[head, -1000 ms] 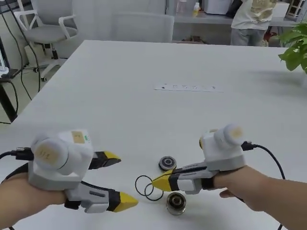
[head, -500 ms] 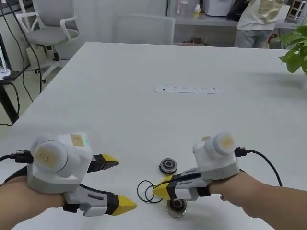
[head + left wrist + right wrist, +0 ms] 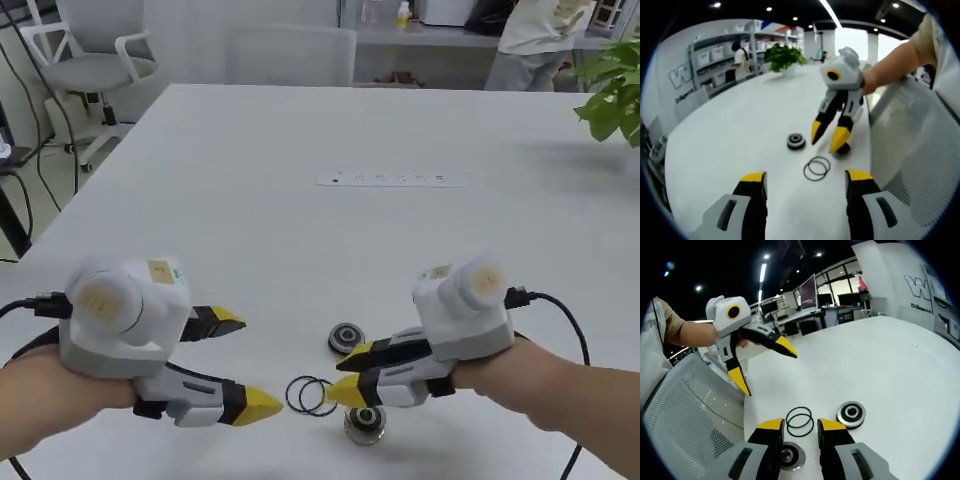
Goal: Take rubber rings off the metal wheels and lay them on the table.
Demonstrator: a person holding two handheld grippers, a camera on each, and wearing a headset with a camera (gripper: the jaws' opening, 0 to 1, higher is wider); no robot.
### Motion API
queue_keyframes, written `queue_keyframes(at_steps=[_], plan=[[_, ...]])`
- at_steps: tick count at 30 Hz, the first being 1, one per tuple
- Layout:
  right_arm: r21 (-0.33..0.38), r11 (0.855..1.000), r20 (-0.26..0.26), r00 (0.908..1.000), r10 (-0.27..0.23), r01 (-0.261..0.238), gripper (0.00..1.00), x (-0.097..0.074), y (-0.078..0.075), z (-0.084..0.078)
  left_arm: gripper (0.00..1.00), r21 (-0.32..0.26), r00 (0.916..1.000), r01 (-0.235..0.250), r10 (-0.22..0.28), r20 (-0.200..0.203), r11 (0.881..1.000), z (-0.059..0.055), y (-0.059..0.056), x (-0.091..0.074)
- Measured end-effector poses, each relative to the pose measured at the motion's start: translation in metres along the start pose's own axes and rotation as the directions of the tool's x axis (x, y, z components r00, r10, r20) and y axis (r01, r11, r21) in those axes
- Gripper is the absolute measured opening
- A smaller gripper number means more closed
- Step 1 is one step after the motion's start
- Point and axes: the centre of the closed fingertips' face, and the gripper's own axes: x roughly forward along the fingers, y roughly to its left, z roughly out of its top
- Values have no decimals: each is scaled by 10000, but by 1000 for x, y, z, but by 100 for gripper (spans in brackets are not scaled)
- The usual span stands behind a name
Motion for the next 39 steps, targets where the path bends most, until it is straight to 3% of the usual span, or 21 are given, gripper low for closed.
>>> queue_keyframes(at_steps=[10,18,33,39], plan=[[-345,9955,68,9961,-881,883,25,-17,-31,0,59,324,10000,13,-14,42,9995,15,14,15],[-521,9904,36,9917,-1283,1284,26,-18,-48,-5,54,590,9999,88,-94,100,9982,29,18,35],[-480,9859,114,9870,-1600,1604,26,-10,-66,-10,43,715,9983,564,-552,-184,9958,30,22,76],[-463,9865,75,9876,-1566,1568,27,-9,-67,-13,36,404,9978,651,-645,-169,9971,30,23,87]])
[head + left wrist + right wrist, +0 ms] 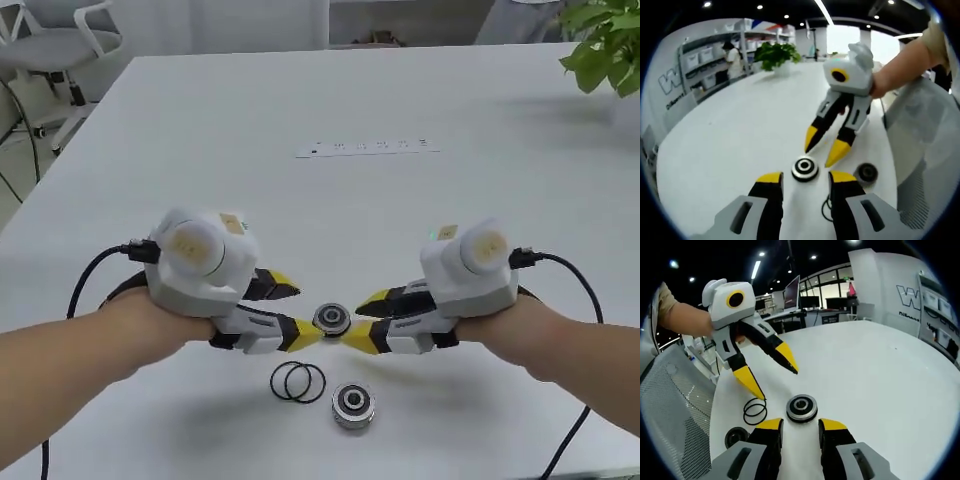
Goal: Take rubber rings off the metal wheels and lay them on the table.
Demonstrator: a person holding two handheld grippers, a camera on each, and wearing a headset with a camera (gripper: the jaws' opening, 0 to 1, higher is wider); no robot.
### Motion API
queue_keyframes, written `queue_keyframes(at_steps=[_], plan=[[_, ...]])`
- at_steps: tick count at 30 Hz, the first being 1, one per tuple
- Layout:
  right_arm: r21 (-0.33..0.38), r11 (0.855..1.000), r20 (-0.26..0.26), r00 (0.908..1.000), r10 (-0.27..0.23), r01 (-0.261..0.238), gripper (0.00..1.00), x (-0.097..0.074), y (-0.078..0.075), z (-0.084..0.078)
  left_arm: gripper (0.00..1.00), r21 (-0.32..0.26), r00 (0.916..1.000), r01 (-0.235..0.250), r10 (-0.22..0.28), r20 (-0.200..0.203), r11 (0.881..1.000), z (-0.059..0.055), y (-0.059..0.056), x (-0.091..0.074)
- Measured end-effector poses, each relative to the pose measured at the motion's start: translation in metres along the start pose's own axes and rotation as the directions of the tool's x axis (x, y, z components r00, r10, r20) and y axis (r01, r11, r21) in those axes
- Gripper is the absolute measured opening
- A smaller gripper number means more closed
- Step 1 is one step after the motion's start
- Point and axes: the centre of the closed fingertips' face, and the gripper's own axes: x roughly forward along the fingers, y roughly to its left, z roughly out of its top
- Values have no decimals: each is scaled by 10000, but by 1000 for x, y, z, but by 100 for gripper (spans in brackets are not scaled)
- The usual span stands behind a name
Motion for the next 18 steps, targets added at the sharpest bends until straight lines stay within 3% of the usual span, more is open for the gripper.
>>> queue_keyframes(at_steps=[18], plan=[[148,9999,140,9999,12,-14,27,1,-2,-3,21,-221,9993,242,-248,-271,9995,-6,0,28]])
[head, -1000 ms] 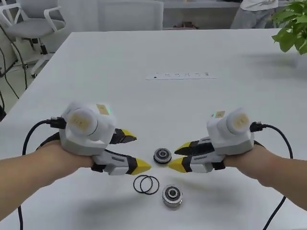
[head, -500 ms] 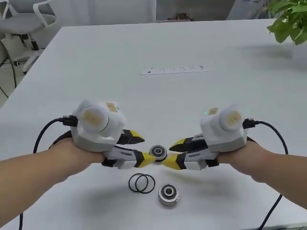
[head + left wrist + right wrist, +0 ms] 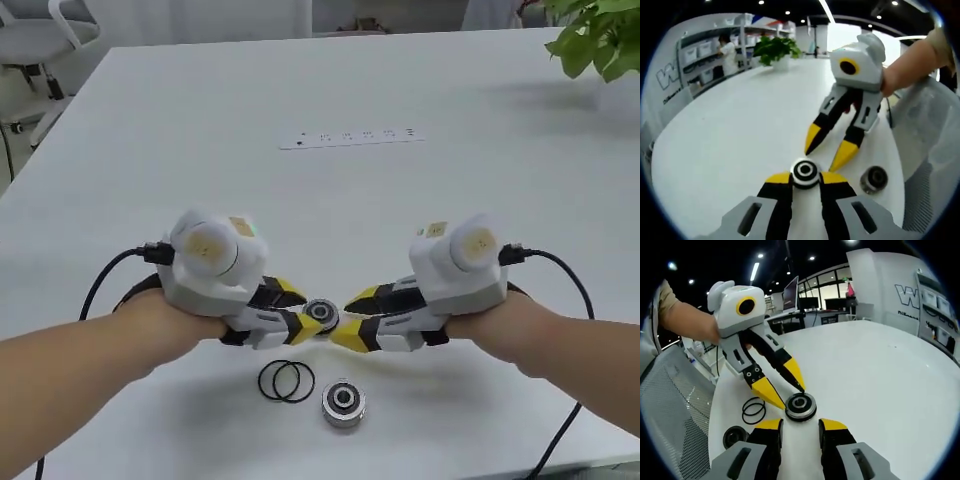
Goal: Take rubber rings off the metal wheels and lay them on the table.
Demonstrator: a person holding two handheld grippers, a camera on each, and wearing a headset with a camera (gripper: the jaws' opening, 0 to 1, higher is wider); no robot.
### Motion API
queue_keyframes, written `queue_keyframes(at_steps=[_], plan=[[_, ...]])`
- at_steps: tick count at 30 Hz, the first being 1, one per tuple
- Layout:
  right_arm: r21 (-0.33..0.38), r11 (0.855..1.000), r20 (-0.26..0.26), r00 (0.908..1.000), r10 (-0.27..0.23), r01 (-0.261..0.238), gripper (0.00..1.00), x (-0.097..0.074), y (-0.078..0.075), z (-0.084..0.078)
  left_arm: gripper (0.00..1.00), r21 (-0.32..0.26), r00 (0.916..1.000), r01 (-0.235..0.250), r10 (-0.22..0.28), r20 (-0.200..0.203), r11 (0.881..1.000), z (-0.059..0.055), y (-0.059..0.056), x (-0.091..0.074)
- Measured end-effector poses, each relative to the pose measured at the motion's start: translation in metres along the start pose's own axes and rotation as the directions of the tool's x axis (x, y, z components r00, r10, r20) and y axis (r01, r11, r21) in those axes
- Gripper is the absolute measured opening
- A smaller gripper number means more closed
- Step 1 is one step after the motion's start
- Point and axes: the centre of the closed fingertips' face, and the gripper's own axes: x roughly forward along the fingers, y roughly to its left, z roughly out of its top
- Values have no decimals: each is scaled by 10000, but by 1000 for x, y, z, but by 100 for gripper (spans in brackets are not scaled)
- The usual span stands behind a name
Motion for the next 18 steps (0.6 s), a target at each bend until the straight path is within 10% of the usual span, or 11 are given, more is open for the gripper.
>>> queue_keyframes(at_steps=[18], plan=[[128,9998,209,9997,-134,131,29,11,-1,8,14,-269,9992,-323,329,217,9991,2,-1,6]])
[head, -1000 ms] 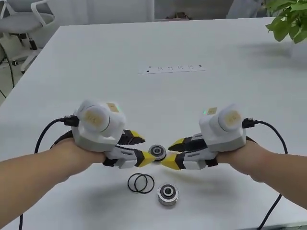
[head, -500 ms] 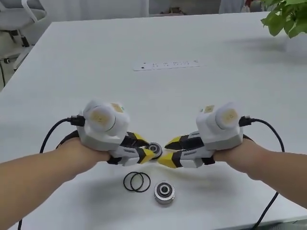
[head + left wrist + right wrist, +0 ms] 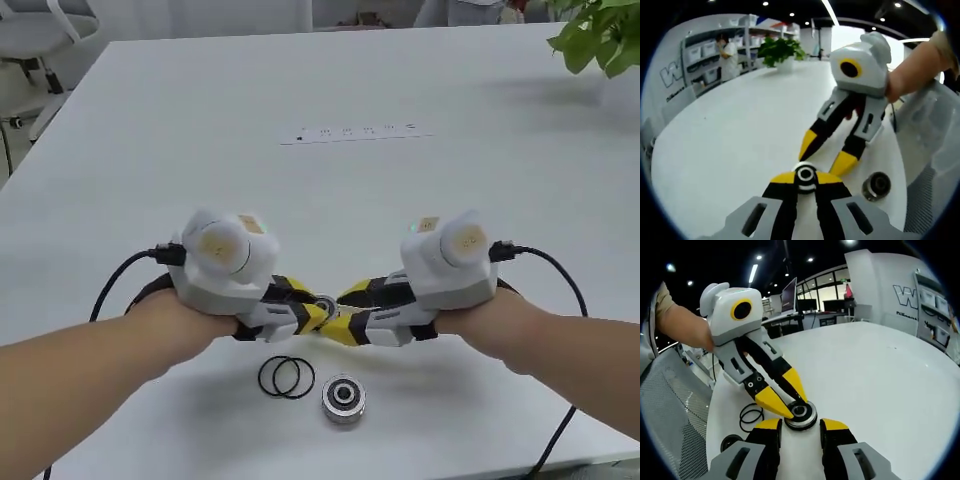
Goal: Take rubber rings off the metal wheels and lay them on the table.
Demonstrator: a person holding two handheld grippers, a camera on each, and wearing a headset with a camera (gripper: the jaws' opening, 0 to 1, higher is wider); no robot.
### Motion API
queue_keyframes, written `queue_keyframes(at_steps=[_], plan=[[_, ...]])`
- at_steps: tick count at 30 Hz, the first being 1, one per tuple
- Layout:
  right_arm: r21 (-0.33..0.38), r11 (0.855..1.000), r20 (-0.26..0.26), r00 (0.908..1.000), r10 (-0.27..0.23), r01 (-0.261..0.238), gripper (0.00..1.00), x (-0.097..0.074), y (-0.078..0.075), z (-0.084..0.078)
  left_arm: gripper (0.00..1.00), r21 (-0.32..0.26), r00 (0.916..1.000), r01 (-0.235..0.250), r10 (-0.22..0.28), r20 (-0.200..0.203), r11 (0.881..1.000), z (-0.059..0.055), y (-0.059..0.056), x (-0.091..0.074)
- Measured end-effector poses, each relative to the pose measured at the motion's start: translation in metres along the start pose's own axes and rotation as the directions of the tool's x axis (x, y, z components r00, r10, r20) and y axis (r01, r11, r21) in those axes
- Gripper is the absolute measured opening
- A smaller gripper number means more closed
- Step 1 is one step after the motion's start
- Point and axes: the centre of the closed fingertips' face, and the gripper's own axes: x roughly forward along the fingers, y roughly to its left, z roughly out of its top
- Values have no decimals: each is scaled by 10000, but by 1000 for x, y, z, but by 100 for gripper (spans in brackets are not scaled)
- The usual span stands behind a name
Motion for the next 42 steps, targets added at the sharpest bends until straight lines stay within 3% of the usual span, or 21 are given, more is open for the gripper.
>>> queue_keyframes(at_steps=[13,32,36,40,42], plan=[[-67,10000,-256,9997,48,-50,22,-1,1,-5,13,-60,10000,-78,79,46,10000,1,0,1],[196,9997,-458,9989,141,-132,2,-10,2,-11,13,-93,9999,-139,140,68,9999,1,1,1],[840,9964,-349,9993,155,-126,0,-12,-1,-11,13,-37,9999,-162,162,22,9999,1,1,0],[1904,9816,-145,9998,164,-133,0,-16,-3,-10,12,46,9998,-208,209,-17,9998,1,1,0],[2052,9786,-73,9999,142,-124,0,-17,-4,-9,12,33,9998,-217,217,-18,9998,1,1,0]])
